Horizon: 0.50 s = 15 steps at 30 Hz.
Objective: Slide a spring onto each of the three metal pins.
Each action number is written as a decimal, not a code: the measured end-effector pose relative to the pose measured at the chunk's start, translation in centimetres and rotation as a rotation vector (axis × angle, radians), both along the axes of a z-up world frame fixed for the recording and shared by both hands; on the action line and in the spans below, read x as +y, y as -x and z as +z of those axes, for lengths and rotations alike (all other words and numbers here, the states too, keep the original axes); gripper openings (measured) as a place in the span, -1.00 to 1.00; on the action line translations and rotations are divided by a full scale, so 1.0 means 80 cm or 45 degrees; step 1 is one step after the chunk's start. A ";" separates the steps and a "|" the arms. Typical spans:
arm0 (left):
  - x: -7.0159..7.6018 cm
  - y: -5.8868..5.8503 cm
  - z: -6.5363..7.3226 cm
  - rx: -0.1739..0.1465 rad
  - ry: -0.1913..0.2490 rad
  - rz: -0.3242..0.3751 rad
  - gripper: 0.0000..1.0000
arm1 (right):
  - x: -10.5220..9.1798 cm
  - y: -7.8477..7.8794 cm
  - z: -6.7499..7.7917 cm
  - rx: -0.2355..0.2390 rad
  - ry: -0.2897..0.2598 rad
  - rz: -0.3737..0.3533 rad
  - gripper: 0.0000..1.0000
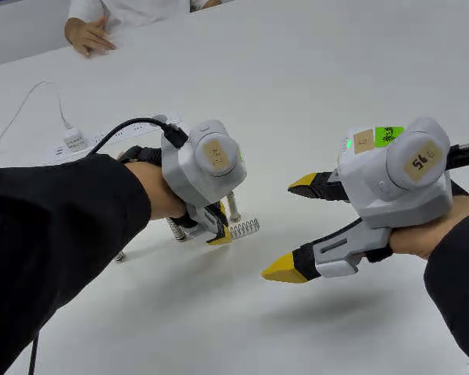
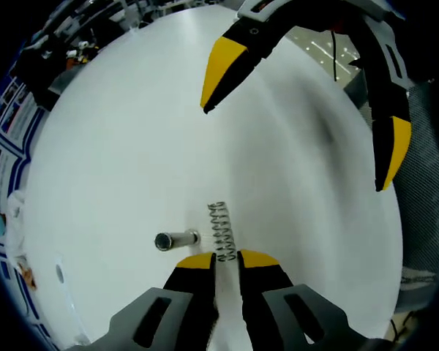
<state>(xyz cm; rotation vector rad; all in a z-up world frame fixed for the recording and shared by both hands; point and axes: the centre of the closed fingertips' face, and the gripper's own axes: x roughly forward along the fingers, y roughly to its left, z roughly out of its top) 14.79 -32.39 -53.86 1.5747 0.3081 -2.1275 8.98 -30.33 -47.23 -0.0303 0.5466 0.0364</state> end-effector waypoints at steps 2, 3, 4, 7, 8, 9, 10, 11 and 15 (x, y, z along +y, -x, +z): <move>0.001 0.000 -0.001 0.000 -0.003 -0.001 -0.77 | 0.000 0.000 0.000 -0.002 -0.001 0.000 0.53; 0.001 0.001 -0.001 0.000 -0.006 -0.002 -0.77 | 0.000 0.000 0.001 -0.003 -0.001 0.000 0.53; 0.002 0.001 -0.001 -0.002 -0.005 -0.003 -0.77 | 0.000 0.000 0.001 -0.004 -0.001 0.000 0.53; 0.003 0.001 -0.003 -0.010 -0.011 -0.004 -0.78 | 0.001 0.000 0.001 -0.004 -0.001 0.001 0.53; 0.003 0.001 -0.003 -0.010 -0.008 -0.004 -0.77 | 0.001 0.000 0.001 -0.005 -0.001 0.000 0.53; 0.003 0.000 -0.004 -0.010 -0.011 -0.001 -0.77 | 0.001 -0.001 0.001 -0.006 -0.001 0.001 0.53; 0.003 0.000 -0.005 -0.009 -0.012 0.001 -0.77 | 0.000 -0.001 0.002 -0.007 -0.001 0.001 0.53; 0.003 -0.001 -0.006 -0.010 -0.011 0.003 -0.77 | 0.001 -0.001 0.001 -0.007 -0.001 0.001 0.53; 0.005 0.000 -0.009 -0.015 -0.019 0.007 -0.78 | 0.001 -0.001 0.001 -0.005 -0.001 0.003 0.53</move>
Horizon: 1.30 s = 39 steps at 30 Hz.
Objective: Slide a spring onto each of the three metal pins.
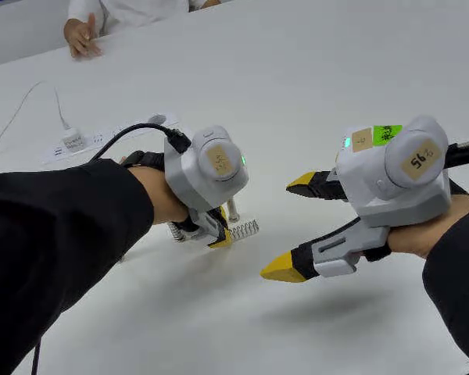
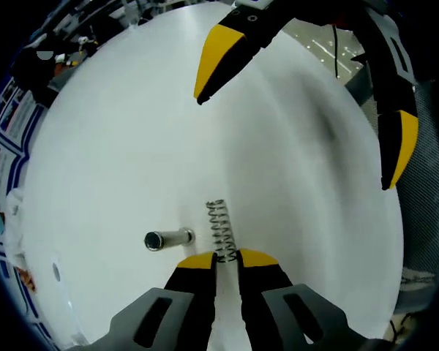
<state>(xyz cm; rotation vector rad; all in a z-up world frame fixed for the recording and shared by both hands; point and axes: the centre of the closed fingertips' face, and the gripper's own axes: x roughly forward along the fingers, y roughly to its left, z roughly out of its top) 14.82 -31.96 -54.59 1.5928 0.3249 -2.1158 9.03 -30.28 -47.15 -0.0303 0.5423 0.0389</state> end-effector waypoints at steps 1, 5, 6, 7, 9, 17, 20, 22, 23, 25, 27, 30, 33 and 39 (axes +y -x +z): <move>0.001 0.000 0.000 -0.003 -0.004 -0.003 -0.78 | 0.000 0.000 0.000 -0.001 -0.001 0.000 0.53; 0.001 -0.002 0.000 -0.012 -0.004 0.005 -0.78 | 0.001 0.000 0.000 0.002 0.001 0.002 0.53; 0.002 -0.002 0.001 -0.012 -0.003 0.005 -0.79 | 0.001 0.000 0.000 0.003 0.002 0.004 0.53; 0.004 -0.003 0.004 -0.011 -0.004 0.005 -0.79 | 0.002 0.000 -0.001 0.003 0.001 0.006 0.52; 0.008 -0.003 0.008 -0.015 -0.003 0.001 -0.79 | 0.003 0.000 -0.001 0.005 0.002 0.010 0.52; 0.025 0.002 0.024 -0.017 0.001 -0.021 -0.79 | 0.008 -0.002 -0.003 0.012 0.016 0.039 0.37; 0.030 0.004 0.029 -0.017 0.001 -0.022 -0.80 | 0.008 -0.002 -0.004 0.017 0.025 0.048 0.27; 0.033 0.006 0.033 -0.016 0.002 -0.026 -0.81 | 0.010 -0.002 -0.006 0.023 0.027 0.058 0.17; 0.034 0.007 0.035 -0.016 0.003 -0.026 -0.81 | 0.011 -0.003 -0.008 0.028 0.031 0.064 0.13; 0.038 0.009 0.039 -0.017 0.005 -0.033 -0.81 | 0.014 -0.003 -0.010 0.038 0.047 0.079 0.06; 0.041 0.012 0.042 -0.016 0.008 -0.037 -0.81 | 0.017 -0.004 -0.011 0.046 0.057 0.095 0.00; 0.046 0.016 0.048 -0.011 0.009 -0.045 -0.81 | 0.021 -0.006 -0.014 0.053 0.075 0.119 -0.11; 0.053 0.024 0.055 -0.006 0.004 -0.065 -0.81 | 0.027 -0.008 -0.016 0.064 0.095 0.148 -0.18; 0.066 0.040 0.071 0.010 0.007 -0.106 -0.81 | 0.035 -0.010 -0.020 0.085 0.141 0.202 -0.35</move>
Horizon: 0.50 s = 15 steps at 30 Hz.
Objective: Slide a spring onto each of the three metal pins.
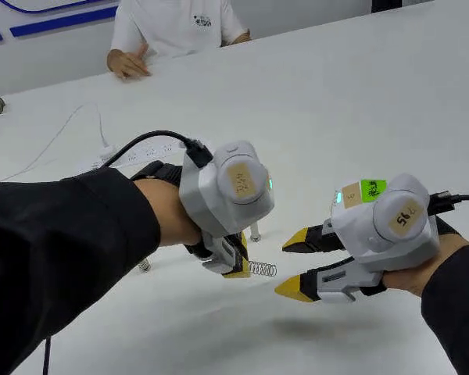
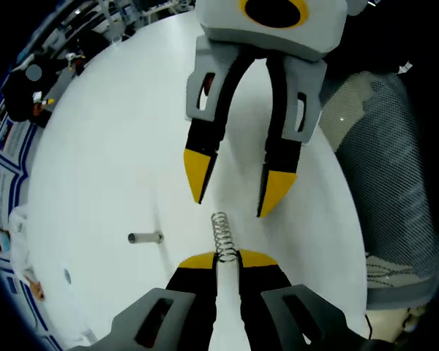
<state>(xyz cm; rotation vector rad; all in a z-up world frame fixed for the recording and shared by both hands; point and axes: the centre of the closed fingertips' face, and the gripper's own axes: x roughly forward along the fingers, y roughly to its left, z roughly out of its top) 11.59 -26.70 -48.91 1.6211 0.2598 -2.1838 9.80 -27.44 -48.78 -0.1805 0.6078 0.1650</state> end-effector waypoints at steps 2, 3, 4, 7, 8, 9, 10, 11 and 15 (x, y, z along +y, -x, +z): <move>0.003 0.004 0.003 0.002 0.000 -0.010 -0.81 | 0.002 -0.001 0.001 -0.003 -0.002 0.006 -0.37; 0.005 0.006 0.005 0.003 0.001 -0.018 -0.81 | 0.004 -0.001 0.000 -0.001 -0.001 0.016 -0.39; 0.007 0.007 0.007 0.004 0.001 -0.021 -0.81 | 0.006 -0.001 0.000 0.000 0.004 0.023 -0.40; 0.011 0.013 0.013 0.019 -0.001 -0.029 -0.81 | 0.012 -0.003 -0.002 0.008 0.015 0.051 -0.44; 0.012 0.014 0.015 0.023 0.000 -0.029 -0.81 | 0.013 -0.003 -0.003 0.012 0.024 0.059 -0.46; 0.013 0.015 0.016 0.025 0.001 -0.030 -0.81 | 0.014 -0.003 -0.004 0.016 0.034 0.067 -0.48; 0.014 0.016 0.018 0.028 0.003 -0.031 -0.81 | 0.016 -0.003 -0.004 0.019 0.042 0.079 -0.50; 0.015 0.016 0.019 0.029 0.005 -0.031 -0.81 | 0.017 -0.003 -0.005 0.019 0.042 0.085 -0.52; 0.017 0.015 0.023 0.035 0.011 -0.023 -0.82 | 0.020 -0.004 -0.006 0.021 0.051 0.111 -0.62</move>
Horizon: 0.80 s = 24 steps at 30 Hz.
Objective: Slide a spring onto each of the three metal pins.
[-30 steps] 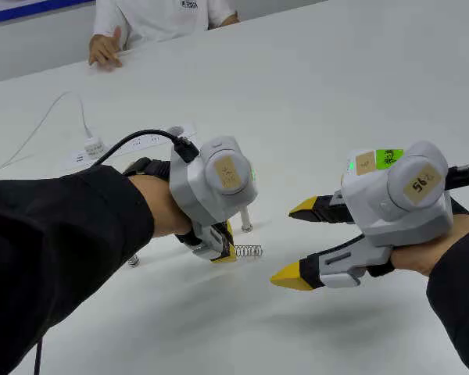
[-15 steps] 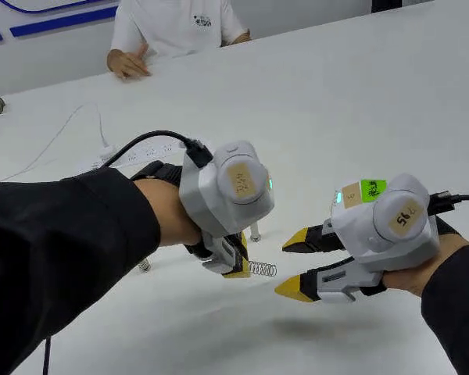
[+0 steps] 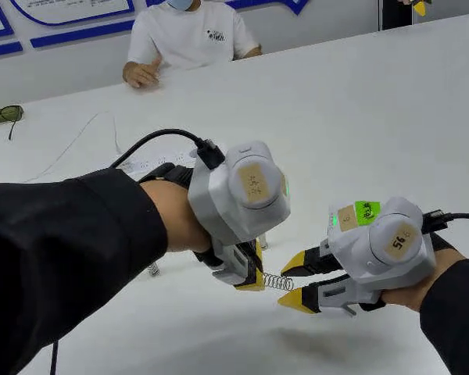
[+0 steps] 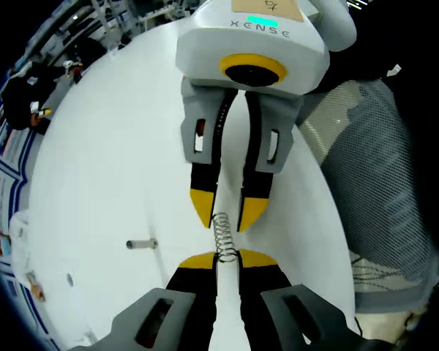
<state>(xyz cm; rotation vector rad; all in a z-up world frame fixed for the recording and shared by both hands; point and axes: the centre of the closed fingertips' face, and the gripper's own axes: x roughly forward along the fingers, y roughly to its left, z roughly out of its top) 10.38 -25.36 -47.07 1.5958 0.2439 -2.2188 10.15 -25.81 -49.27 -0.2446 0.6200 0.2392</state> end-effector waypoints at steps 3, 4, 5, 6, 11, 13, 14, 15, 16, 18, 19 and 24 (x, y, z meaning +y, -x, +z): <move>0.002 0.001 0.004 0.016 -0.001 0.009 -0.82 | 0.001 -0.001 0.001 -0.004 0.007 0.004 -0.71; 0.002 0.001 0.005 0.018 0.002 0.010 -0.82 | 0.000 -0.002 0.001 -0.006 0.007 0.004 -0.73; 0.002 0.001 0.005 0.019 0.005 0.011 -0.82 | 0.000 -0.002 0.002 -0.009 0.004 0.001 -0.75; 0.002 0.002 0.006 0.022 0.007 0.013 -0.82 | 0.001 -0.002 0.002 -0.010 0.000 0.001 -0.75; 0.004 0.006 0.011 0.042 0.010 0.016 -0.82 | 0.005 -0.004 0.001 -0.006 -0.013 0.009 -0.76; 0.004 0.008 0.012 0.042 0.013 0.012 -0.82 | 0.006 -0.004 0.001 -0.005 -0.013 0.013 -0.76; 0.004 0.009 0.012 0.044 0.014 0.011 -0.82 | 0.007 -0.004 0.001 -0.005 -0.014 0.013 -0.76; 0.004 0.010 0.012 0.045 0.018 0.009 -0.82 | 0.007 -0.004 0.001 -0.006 -0.018 0.014 -0.76; 0.004 0.011 0.013 0.046 0.018 0.009 -0.82 | 0.007 -0.004 0.001 -0.007 -0.024 0.013 -0.76; 0.003 0.012 0.014 0.053 0.021 0.010 -0.82 | 0.008 -0.005 0.001 -0.010 -0.041 0.012 -0.76; 0.003 0.012 0.015 0.057 0.021 0.010 -0.82 | 0.009 -0.005 0.001 -0.011 -0.046 0.012 -0.76; 0.004 0.015 0.015 0.067 0.019 0.008 -0.82 | 0.012 -0.006 0.000 -0.010 -0.064 0.021 -0.76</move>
